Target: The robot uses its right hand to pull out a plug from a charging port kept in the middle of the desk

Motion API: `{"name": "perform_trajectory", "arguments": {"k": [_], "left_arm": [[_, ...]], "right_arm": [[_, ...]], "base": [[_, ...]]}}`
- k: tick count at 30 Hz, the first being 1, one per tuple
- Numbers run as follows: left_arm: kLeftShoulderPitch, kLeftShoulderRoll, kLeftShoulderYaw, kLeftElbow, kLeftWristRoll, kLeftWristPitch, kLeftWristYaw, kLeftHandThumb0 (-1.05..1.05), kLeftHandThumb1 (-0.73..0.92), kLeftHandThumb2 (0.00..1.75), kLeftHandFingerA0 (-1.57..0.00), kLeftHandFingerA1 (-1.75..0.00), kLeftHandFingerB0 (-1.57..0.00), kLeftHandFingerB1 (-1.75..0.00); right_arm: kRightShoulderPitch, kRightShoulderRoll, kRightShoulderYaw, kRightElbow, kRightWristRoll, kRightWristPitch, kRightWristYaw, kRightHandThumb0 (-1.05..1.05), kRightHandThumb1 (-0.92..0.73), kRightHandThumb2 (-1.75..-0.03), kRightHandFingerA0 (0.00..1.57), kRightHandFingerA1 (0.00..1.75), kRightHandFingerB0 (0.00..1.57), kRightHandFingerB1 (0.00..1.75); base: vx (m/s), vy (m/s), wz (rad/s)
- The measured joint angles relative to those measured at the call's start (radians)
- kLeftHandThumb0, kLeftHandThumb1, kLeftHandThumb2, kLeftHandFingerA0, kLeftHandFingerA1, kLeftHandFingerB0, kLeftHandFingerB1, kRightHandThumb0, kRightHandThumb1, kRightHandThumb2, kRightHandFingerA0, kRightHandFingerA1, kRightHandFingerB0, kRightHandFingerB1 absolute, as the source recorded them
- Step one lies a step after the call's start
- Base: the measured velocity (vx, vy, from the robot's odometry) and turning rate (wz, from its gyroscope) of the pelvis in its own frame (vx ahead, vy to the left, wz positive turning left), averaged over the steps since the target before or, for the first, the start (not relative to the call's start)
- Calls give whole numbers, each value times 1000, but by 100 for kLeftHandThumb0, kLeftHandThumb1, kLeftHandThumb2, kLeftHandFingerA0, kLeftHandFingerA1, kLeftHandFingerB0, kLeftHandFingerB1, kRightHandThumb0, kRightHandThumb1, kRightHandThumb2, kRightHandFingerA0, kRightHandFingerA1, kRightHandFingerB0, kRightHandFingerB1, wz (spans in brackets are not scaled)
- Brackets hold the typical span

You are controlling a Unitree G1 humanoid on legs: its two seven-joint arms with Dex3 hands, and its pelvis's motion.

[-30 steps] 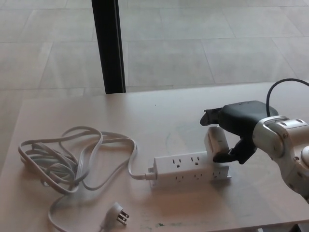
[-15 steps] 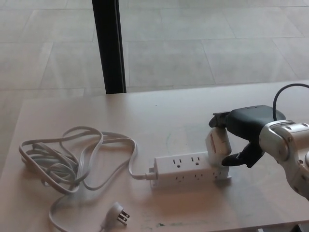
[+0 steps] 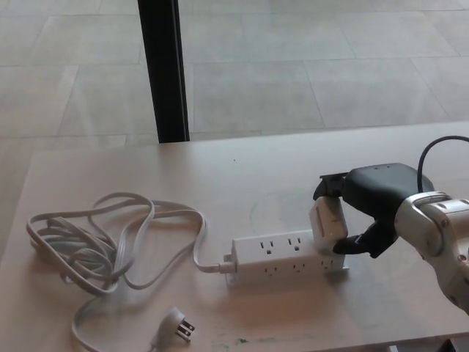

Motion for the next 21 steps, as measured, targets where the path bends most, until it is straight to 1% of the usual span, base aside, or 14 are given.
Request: {"name": "perform_trajectory", "arguments": {"k": [2, 3, 8, 9, 10, 11, 13, 14, 16, 17, 18, 19, 20, 21], "left_arm": [[0, 0, 1, 0, 0, 0, 0, -91, 92, 89, -67, -56, -47, -49], [0, 0, 1, 0, 0, -1, 0, -86, 92, 86, -68, -57, -44, -49], [2, 0, 6, -8, -2, -1, 0, -90, 91, 93, -70, -59, -43, -49], [3, 0, 5, -9, -2, -1, 0, -90, 92, 91, -67, -56, -43, -47], [6, 0, 5, -13, -2, -2, 0, -90, 92, 91, -67, -56, -43, -47], [7, 0, 6, -15, -2, -3, 0, -88, 91, 88, -67, -56, -43, -47], [8, 0, 7, -16, -3, -3, 1, -91, 91, 91, -67, -57, -42, -48], [8, 0, 7, -16, -3, -3, 1, -88, 92, 87, -67, -57, -44, -49], [7, 0, 10, -14, -4, -4, 0, -90, 92, 90, -65, -56, -41, -47], [7, 0, 12, -13, -5, -6, 0, -89, 92, 91, -65, -56, -41, -48], [8, 0, 12, -13, -5, -8, -1, -89, 92, 87, -64, -54, -42, -46], [8, 0, 13, -12, -6, -10, -1, -91, 92, 89, -64, -54, -41, -46], [7, 0, 15, -9, -7, -11, -1, -90, 91, 90, -64, -55, -41, -46], [7, 0, 15, -9, -7, -12, -2, -91, 92, 90, -64, -55, -41, -45]], "right_arm": [[4, 3, -2, 3, -1, -11, -18, -30, -52, -109, 92, 175, 87, 120], [4, 5, -2, 7, -4, -16, -29, -32, -60, -106, 96, 175, 78, 82], [8, 10, 9, 13, -26, -18, -67, -31, -54, -116, 98, 175, 84, 90], [10, 10, 10, 14, -29, -19, -75, -28, -52, -109, 97, 174, 86, 67], [12, 11, 12, 14, -35, -19, -85, -28, -52, -109, 97, 174, 86, 67], [14, 12, 12, 13, -40, -18, -93, -33, -48, -112, 124, 135, 83, 78], [21, 15, 12, 12, -47, -18, -113, -32, -47, -111, 124, 135, 81, 76], [23, 15, 11, 13, -48, -18, -120, -29, -49, -103, 102, 172, 82, 62], [27, 16, 11, 12, -52, -17, -134, -29, -49, -103, 100, 172, 82, 62], [29, 16, 11, 12, -55, -16, -140, -31, -45, -103, 114, 156, 75, 65], [30, 16, 11, 12, -58, -16, -145, -30, -51, -97, 99, 170, 82, 61], [31, 16, 11, 12, -61, -16, -151, -29, -52, -96, 98, 169, 82, 62], [32, 16, 11, 12, -64, -16, -155, -33, -45, -98, 113, 156, 73, 64], [33, 16, 11, 12, -66, -16, -158, -33, -42, -104, 111, 158, 77, 65]], "base": [[0, 0, 0], [0, 0, 0], [0, 0, 0], [0, 0, 0], [0, 0, 0], [0, 0, 0], [0, 0, 0], [0, 0, 0], [0, 0, 0], [0, 0, 0], [0, 0, 0], [0, 0, 0], [0, 0, 0], [0, 0, 0]]}}
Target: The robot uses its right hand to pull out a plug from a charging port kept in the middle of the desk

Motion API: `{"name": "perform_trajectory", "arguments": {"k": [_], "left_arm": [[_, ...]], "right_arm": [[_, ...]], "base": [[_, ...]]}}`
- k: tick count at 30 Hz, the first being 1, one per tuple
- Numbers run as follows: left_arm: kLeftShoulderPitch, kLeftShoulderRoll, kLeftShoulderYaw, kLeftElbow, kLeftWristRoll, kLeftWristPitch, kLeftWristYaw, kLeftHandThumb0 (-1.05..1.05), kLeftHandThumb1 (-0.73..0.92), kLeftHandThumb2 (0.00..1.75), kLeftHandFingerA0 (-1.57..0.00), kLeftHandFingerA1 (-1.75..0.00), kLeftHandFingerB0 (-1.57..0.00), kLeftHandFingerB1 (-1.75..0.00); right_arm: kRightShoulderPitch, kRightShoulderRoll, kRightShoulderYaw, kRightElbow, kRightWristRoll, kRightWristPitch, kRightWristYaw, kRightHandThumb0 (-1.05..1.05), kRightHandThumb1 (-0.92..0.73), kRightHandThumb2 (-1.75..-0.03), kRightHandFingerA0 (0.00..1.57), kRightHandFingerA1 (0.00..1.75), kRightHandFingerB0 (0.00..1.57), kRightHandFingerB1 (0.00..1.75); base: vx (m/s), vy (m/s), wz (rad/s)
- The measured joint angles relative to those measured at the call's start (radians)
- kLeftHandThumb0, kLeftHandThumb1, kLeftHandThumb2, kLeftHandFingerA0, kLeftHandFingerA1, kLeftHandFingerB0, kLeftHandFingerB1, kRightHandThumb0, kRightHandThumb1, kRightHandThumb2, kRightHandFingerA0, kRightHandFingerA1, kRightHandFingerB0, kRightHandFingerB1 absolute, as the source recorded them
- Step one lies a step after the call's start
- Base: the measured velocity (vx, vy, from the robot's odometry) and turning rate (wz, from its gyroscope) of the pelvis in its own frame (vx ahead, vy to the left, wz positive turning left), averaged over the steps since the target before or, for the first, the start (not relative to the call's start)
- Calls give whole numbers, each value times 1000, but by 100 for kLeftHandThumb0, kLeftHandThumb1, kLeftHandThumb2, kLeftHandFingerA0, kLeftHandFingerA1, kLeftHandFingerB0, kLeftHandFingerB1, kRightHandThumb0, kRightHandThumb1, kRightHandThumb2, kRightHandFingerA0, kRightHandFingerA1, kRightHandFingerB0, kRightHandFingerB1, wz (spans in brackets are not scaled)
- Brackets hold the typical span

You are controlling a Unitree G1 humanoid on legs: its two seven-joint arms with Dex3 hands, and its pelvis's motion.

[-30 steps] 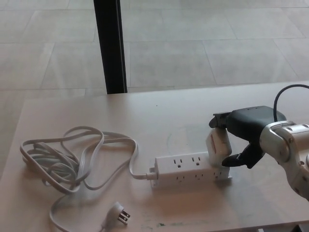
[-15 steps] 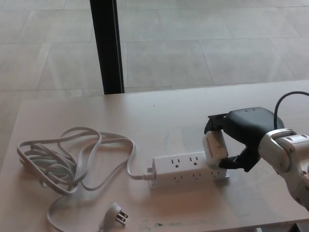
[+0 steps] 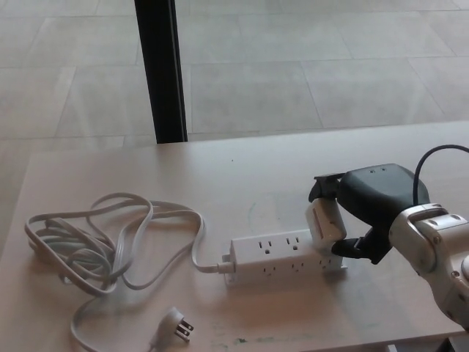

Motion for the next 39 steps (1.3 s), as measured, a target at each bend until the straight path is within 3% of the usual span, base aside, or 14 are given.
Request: {"name": "perform_trajectory", "arguments": {"k": [6, 7, 8, 14, 20, 21, 22, 25, 26, 28, 29, 31, 33, 39], "left_arm": [[4, 0, 1, -7, -3, -2, 0, -89, 91, 89, -65, -55, -44, -48], [6, 0, 1, -10, -4, -4, 0, -81, 84, 122, -62, -62, -41, -55], [6, 0, 2, -10, -4, -5, 0, -91, 92, 88, -68, -57, -45, -49], [3, 0, 5, -4, -8, -5, -1, -88, 92, 87, -66, -57, -44, -49], [-1, 0, 5, -4, -9, -5, -2, -89, 92, 89, -65, -55, -41, -46], [-1, 0, 5, -4, -9, -5, -2, -90, 91, 91, -64, -55, -40, -46], [-1, 0, 5, -4, -9, -5, -2, -92, 92, 91, -64, -56, -44, -47], [2, 0, 5, -5, -9, -5, -2, -79, 83, 122, -61, -63, -40, -55], [2, 0, 5, -5, -9, -5, -2, -89, 92, 88, -66, -55, -42, -47], [3, 0, 6, -4, -9, -5, -2, -88, 92, 85, -67, -56, -45, -49], [4, 0, 8, -4, -10, -5, -2, -92, 92, 92, -70, -59, -41, -48], [5, 0, 9, -4, -10, -5, -2, -90, 92, 89, -67, -58, -40, -47], [6, 0, 10, -3, -10, -5, -2, -83, 84, 122, -60, -62, -39, -55], [8, 0, 16, 0, -10, -5, -4, -89, 92, 90, -66, -59, -39, -47]], "right_arm": [[-1, 0, 0, 14, -14, -9, -25, -35, -45, -96, 113, 154, 73, 67], [-2, 0, 0, 16, -16, -11, -26, -32, -49, -97, 97, 169, 83, 67], [-4, 0, 0, 19, -17, -13, -26, -31, -53, -86, 96, 169, 79, 66], [-38, 0, -11, 2, -16, 9, 31, -31, -59, -93, 94, 172, 73, 57], [-113, 0, -64, -13, 10, 54, 117, -36, -54, -87, 109, 172, 84, 112], [-126, 0, -76, -13, 19, 61, 133, -44, -48, -103, 116, 132, 92, 109], [-138, 0, -91, -13, 28, 70, 149, -38, -54, -87, 92, 175, 81, 139], [-163, 0, -137, -14, 59, 91, 192, -42, -52, -90, 92, 175, 83, 95], [-168, -2, -153, -15, 69, 96, 204, -41, -52, -88, 91, 175, 77, 70], [-175, -7, -184, -18, 93, 106, 231, -39, -49, -85, 103, 175, 74, 65], [-179, -11, -196, -19, 103, 112, 244, -44, -46, -105, 117, 131, 90, 98], [-180, -16, -211, -21, 114, 123, 263, -40, -52, -90, 92, 175, 86, 86], [-180, -25, -217, -24, 120, 132, 278, -33, -49, -93, 92, 175, 80, 131], [-133, -140, -189, -37, 101, 114, 286, -34, -57, -98, 90, 164, 70, 54]], "base": [[0, 0, 0], [0, 0, 0], [0, 0, 0], [0, 0, 0], [0, 0, 0], [0, 0, 0], [0, 0, 0], [0, 0, 0], [0, 0, 0], [0, 0, 0], [0, 0, 0], [0, 0, 0], [0, 0, 0], [0, 0, 0]]}}
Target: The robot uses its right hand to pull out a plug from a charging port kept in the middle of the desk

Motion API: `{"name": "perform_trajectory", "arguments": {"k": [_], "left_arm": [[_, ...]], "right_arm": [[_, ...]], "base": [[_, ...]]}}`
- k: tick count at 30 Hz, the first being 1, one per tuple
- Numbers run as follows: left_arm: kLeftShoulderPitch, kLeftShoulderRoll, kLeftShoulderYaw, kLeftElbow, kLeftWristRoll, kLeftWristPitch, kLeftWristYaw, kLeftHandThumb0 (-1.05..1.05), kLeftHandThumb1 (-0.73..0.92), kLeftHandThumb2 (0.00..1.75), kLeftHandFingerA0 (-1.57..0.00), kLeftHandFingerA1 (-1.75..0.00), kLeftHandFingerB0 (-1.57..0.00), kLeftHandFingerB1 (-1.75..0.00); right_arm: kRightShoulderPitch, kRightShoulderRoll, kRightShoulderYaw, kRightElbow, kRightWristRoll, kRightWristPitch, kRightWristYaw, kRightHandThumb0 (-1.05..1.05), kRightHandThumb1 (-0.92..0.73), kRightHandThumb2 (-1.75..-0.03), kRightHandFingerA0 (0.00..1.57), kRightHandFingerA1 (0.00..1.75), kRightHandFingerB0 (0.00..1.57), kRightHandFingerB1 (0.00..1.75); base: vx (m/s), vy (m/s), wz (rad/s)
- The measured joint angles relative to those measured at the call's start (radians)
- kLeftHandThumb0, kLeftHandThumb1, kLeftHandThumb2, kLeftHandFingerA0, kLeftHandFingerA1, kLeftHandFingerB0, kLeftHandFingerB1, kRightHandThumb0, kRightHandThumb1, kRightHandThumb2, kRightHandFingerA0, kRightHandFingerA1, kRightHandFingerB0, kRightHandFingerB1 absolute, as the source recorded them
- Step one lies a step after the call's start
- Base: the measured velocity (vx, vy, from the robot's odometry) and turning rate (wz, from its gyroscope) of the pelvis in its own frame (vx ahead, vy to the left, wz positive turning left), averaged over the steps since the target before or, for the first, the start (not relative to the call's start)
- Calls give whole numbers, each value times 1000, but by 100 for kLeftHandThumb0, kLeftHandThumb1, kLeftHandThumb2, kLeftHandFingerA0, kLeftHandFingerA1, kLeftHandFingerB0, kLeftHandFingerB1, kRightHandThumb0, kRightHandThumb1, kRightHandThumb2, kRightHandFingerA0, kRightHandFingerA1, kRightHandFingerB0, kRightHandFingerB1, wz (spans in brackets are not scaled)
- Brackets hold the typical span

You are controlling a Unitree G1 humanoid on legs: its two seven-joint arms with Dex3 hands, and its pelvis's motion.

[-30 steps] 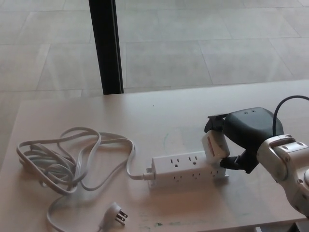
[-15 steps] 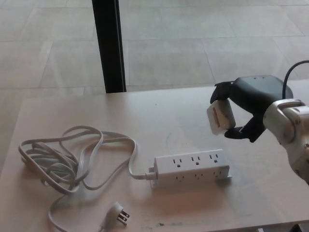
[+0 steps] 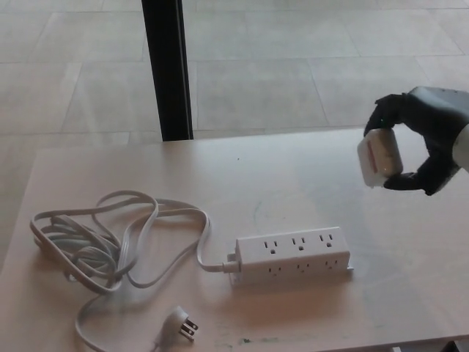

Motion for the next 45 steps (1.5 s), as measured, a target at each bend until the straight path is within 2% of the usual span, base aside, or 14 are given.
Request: {"name": "perform_trajectory", "arguments": {"k": [9, 11, 12, 13, 17, 19, 21, 30, 35, 36, 37, 39, 40, 45], "left_arm": [[-4, 0, 2, 1, 0, 0, -2, -90, 92, 89, -68, -57, -41, -47], [-6, 0, 2, 6, 0, 0, -3, -92, 92, 89, -67, -57, -43, -48], [-6, 0, 2, 6, 0, 0, -4, -80, 84, 123, -63, -64, -37, -55], [-6, 0, 2, 6, 0, 0, -4, -91, 92, 89, -68, -57, -45, -49], [-7, 0, 1, 4, 1, 0, -4, -86, 92, 86, -68, -55, -44, -44], [-8, 0, 1, 1, 1, 0, -4, -82, 84, 122, -63, -62, -40, -55], [-11, 0, 1, 0, 1, 0, -3, -91, 92, 90, -68, -56, -40, -46], [-16, 0, 1, -2, 1, 0, -3, -93, 84, 98, -69, -60, -42, -50], [-15, 0, 1, -2, 1, 0, -4, -89, 92, 89, -68, -56, -41, -46], [-15, 0, 1, -3, 1, 0, -4, -79, 83, 122, -61, -63, -40, -55], [-16, 0, 1, -3, 1, 0, -4, -88, 92, 89, -68, -58, -39, -45], [-15, 0, 3, -2, 0, 0, -4, -90, 92, 90, -68, -58, -44, -48], [-14, 0, 4, -2, 0, 0, -4, -89, 92, 87, -66, -57, -45, -49], [-10, 0, 4, -1, 0, 0, -4, -86, 92, 92, -67, -58, -40, -47]], "right_arm": [[99, -74, 77, 30, -44, -26, -8, -35, -59, -91, 88, 170, 75, 58], [119, -74, 100, 37, -55, -28, -11, -35, -62, -87, 84, 168, 79, 72], [124, -74, 111, 42, -60, -29, -13, -41, -66, -76, 83, 171, 73, 105], [124, -77, 132, 50, -72, -32, -18, -41, -64, -80, 86, 169, 74, 104], [124, -78, 217, 75, -124, -47, -40, -39, -67, -78, 87, 165, 68, 76], [121, -78, 251, 83, -149, -51, -50, -40, -69, -73, 88, 168, 70, 83], [114, -78, 286, 89, -178, -56, -64, -49, -74, -73, 88, 169, 76, 100], [79, -77, 426, 96, -298, -56, -78, -50, -56, -57, 89, 153, 65, 55], [68, -78, 483, 77, -368, -55, -68, -79, -51, -57, 96, 134, 14, 39], [66, -78, 492, 72, -382, -55, -64, -88, -40, -85, 106, 136, 2, 31], [65, -79, 497, 67, -396, -55, -60, -104, -49, -86, 101, 143, 8, 21], [64, -83, 502, 55, -425, -53, -48, -95, -55, -60, 83, 152, 0, 26], [63, -86, 500, 49, -436, -51, -38, -93, -45, -89, 95, 141, 4, 10], [62, -86, 408, 33, -428, -45, 17, -99, -47, -88, 87, 140, 12, 4]], "base": [[0, 0, 0], [0, 0, 0], [0, 0, 0], [0, 0, 0], [0, 0, 0], [0, 0, 0], [0, 0, 0], [0, 0, 0], [0, 0, 0], [0, 0, 0], [0, 0, 0], [0, 0, 0], [0, 0, 0], [0, 0, 0]]}}
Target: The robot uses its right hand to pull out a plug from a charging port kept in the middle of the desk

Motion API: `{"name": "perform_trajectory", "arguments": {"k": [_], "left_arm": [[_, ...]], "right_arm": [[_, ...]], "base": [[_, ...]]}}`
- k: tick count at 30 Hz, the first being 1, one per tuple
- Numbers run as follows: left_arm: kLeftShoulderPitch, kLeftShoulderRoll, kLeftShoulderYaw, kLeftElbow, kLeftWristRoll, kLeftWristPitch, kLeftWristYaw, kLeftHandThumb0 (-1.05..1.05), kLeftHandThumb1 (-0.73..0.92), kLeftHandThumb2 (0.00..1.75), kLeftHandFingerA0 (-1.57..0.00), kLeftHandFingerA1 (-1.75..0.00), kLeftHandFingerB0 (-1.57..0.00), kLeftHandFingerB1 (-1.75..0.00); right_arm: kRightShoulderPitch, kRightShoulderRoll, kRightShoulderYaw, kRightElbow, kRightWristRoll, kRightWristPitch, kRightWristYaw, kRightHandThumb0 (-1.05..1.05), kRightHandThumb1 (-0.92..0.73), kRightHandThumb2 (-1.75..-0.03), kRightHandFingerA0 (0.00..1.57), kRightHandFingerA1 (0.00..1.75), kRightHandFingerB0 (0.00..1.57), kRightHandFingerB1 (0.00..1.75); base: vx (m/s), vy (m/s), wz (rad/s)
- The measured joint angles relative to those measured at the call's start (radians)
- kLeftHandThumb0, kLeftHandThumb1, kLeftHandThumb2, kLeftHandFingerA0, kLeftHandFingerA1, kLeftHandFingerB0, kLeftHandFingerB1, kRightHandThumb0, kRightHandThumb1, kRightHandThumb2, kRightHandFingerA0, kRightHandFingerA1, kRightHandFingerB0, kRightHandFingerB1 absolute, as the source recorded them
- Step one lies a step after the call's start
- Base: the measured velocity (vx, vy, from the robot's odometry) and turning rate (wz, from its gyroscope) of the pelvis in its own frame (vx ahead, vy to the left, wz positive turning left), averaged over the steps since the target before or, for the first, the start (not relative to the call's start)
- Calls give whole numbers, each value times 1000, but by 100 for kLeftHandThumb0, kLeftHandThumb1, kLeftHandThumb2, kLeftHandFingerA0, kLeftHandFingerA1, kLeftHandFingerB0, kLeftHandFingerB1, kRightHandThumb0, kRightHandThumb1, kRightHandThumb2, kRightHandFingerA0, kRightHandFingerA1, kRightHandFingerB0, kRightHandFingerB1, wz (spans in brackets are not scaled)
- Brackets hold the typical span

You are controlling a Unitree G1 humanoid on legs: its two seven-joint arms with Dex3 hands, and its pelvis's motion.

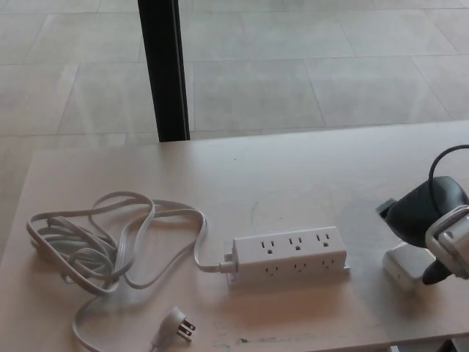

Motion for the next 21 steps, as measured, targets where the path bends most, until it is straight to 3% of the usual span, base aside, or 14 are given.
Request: {"name": "perform_trajectory", "arguments": {"k": [1, 2, 3, 10, 11, 12, 13, 14, 15, 16, 17, 18, 20, 21], "left_arm": [[0, 0, 1, 3, 0, 0, 0, -90, 92, 90, -67, -57, -40, -47], [-1, 0, 1, 5, 0, 0, 0, -90, 92, 90, -67, -57, -40, -47], [-1, 0, 1, 6, 0, 0, 0, -88, 92, 89, -67, -57, -41, -48], [-3, 0, 1, 9, 0, 0, 0, -92, 92, 91, -66, -59, -40, -48], [-2, 0, 1, 10, 0, 0, 0, -91, 92, 88, -66, -58, -39, -46], [-1, 0, 1, 9, 0, 0, 0, -91, 92, 88, -66, -58, -39, -46], [-1, 0, 1, 9, 0, 0, 0, -89, 92, 88, -66, -58, -39, -47], [-1, 0, 1, 9, 0, 0, 0, -91, 92, 89, -67, -58, -40, -47], [-1, 0, 1, 9, 0, 0, 0, -91, 92, 90, -72, -63, -45, -52], [-1, 0, 1, 9, 0, 0, 0, -80, 82, 122, -63, -65, -40, -57], [-1, 0, 1, 9, 0, 0, 0, -80, 82, 122, -63, -65, -40, -57], [-1, 0, 1, 9, 0, 0, 0, -81, 84, 123, -65, -64, -39, -55], [-1, 0, 1, 9, 0, 0, 0, -79, 83, 123, -65, -65, -41, -56], [-1, 0, 1, 9, 0, 0, 0, -88, 92, 86, -66, -57, -45, -49]], "right_arm": [[0, 0, -25, -4, 9, 0, 9, -92, -58, -62, 73, 146, 0, 23], [1, 0, -51, -11, 21, 0, 19, -92, -58, -62, 73, 146, 0, 23], [1, 0, -73, -15, 33, -1, 26, -92, -48, -88, 86, 132, 4, 15], [37, -24, -253, -84, 130, -25, 48, -92, -58, -95, 94, 133, 7, 27], [49, -33, -284, -96, 147, -28, 51, -82, -79, -64, 81, 144, 12, 27], [63, -39, -315, -107, 162, -31, 53, -82, -79, -64, 81, 144, 12, 27], [79, -47, -347, -117, 176, -33, 54, -83, -64, -97, 95, 127, 8, 39], [99, -58, -388, -128, 194, -36, 55, -80, -69, -69, 92, 137, 15, 30], [109, -63, -408, -131, 203, -38, 55, -73, -76, -63, 95, 129, 19, 28], [128, -72, -446, -134, 218, -40, 55, -73, -75, -64, 98, 129, 23, 29], [147, -77, -483, -136, 232, -42, 55, -73, -75, -64, 98, 129, 23, 29], [160, -81, -511, -136, 241, -44, 55, -70, -75, -63, 93, 112, 24, 30], [193, -88, -576, -134, 263, -50, 55, -78, -75, -63, 106, 125, 21, 47], [206, -92, -600, -131, 271, -52, 55, -85, -62, -101, 116, 121, 15, 61]], "base": [[0, 0, 0], [0, 0, 0], [0, 0, 0], [0, 0, 0], [0, 0, 0], [0, 0, 0], [0, 0, 0], [0, 0, 0], [0, 0, 0], [0, 0, 0], [0, 0, 0], [0, 0, 0], [0, 0, 0], [0, 0, 0]]}}
